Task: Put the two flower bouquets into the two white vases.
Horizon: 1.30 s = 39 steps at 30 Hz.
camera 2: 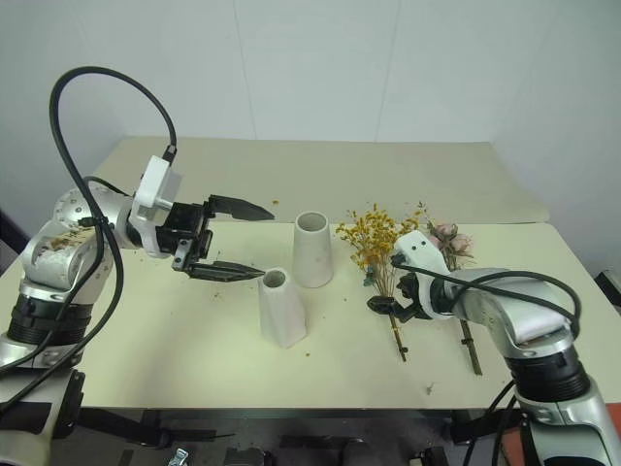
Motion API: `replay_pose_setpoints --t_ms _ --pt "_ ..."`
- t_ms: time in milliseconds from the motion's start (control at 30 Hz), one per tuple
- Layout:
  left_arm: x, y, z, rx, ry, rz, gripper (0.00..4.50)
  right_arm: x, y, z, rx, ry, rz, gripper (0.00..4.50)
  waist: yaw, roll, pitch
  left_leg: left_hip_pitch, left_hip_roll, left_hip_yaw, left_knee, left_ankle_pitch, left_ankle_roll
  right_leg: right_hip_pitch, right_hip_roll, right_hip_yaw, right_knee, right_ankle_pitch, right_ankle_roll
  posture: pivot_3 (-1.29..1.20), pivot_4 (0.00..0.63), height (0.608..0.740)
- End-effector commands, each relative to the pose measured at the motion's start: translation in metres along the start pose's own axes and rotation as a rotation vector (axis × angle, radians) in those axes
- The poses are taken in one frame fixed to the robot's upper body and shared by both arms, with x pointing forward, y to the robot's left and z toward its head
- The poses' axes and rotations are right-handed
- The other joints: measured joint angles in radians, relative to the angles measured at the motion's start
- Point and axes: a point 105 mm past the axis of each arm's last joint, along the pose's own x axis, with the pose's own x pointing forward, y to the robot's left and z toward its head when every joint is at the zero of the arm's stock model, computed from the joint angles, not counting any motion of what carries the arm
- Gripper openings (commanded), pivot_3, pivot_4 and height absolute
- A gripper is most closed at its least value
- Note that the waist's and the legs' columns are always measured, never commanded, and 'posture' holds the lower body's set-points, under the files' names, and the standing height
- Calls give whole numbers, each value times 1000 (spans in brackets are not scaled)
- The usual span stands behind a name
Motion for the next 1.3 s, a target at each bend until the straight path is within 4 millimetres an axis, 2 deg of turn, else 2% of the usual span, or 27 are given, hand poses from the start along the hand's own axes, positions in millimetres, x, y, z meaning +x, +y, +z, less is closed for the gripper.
replay_pose_setpoints --t_ms 33,100,200,567,600,867,967,1033,1133,1300 --pt "-2 -2 8 35 12 6 4478 2 -6 10 -25 -10 -37 4500 0 0 0 0 0 0 0 0 0 0 0 0 0 0 0 0 150 740" --pt "-3 -2 8 36 13 10 4478 7 -10 7 -14 13 -55 4500 1 0 0 0 0 0 0 0 0 0 0 0 0 0 0 0 150 740" --pt "-5 -3 7 39 17 24 4500 11 -15 7 12 18 -68 3944 1 0 0 0 0 0 0 0 0 0 0 0 0 0 0 0 150 740" --pt "-8 0 9 42 -1 63 4500 11 -23 9 30 22 -104 225 0 0 0 0 0 0 0 0 0 0 0 0 0 0 0 0 150 740" --pt "-9 0 8 38 7 68 4500 10 -24 9 33 19 -105 15 0 0 0 0 0 0 0 0 0 0 0 0 0 0 0 0 150 740" --pt "-18 1 2 26 37 103 4500 5 -30 12 57 -10 -151 15 0 0 0 0 0 0 0 0 0 0 0 0 0 0 0 0 150 740" --pt "-23 2 2 29 49 129 4500 -14 -45 29 79 -120 -237 15 1 0 0 0 0 0 0 0 0 0 0 0 0 0 0 0 150 740" --pt "-28 3 4 30 51 145 4500 -34 -51 45 11 -221 -287 15 1 1 0 -1 0 0 0 0 0 -1 0 0 0 0 0 0 150 740" --pt "-36 5 5 27 47 180 4500 -62 -56 85 -50 -455 -378 15 0 1 0 -1 0 0 0 0 0 -1 0 -1 0 0 0 0 150 740" --pt "-42 10 2 17 48 229 4500 -84 -56 142 -50 -864 -487 15 -11 1 0 1 1 0 -1 0 0 -1 1 0 1 0 0 0 150 740"
